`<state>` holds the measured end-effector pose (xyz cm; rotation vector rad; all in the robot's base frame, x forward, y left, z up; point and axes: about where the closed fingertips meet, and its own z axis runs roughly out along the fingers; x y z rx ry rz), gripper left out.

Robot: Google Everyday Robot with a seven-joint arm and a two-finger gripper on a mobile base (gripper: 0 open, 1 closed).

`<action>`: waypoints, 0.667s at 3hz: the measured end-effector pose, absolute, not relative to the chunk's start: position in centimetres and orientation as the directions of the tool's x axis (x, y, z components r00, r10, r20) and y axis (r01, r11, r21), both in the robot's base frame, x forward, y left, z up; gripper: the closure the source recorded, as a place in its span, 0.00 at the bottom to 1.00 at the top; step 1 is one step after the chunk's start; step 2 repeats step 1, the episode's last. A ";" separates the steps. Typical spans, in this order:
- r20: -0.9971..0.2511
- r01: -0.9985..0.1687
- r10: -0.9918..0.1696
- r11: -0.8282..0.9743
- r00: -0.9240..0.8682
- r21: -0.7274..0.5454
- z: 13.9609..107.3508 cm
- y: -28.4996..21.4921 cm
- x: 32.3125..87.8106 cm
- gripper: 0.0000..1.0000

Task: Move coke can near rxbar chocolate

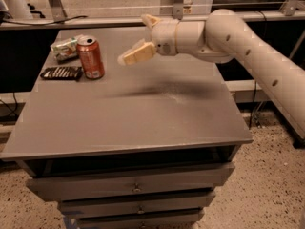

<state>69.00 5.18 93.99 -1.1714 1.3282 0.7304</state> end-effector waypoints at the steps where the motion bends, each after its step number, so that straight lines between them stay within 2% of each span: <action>1: -0.961 -0.919 -0.211 0.314 0.178 -0.239 94.4 4.4 69.2 0.00; 2: -0.961 -0.919 -0.211 0.314 0.178 -0.239 94.4 4.4 69.2 0.00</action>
Offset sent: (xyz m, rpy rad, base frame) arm 0.0000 0.0000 0.0000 0.0000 0.0000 0.0000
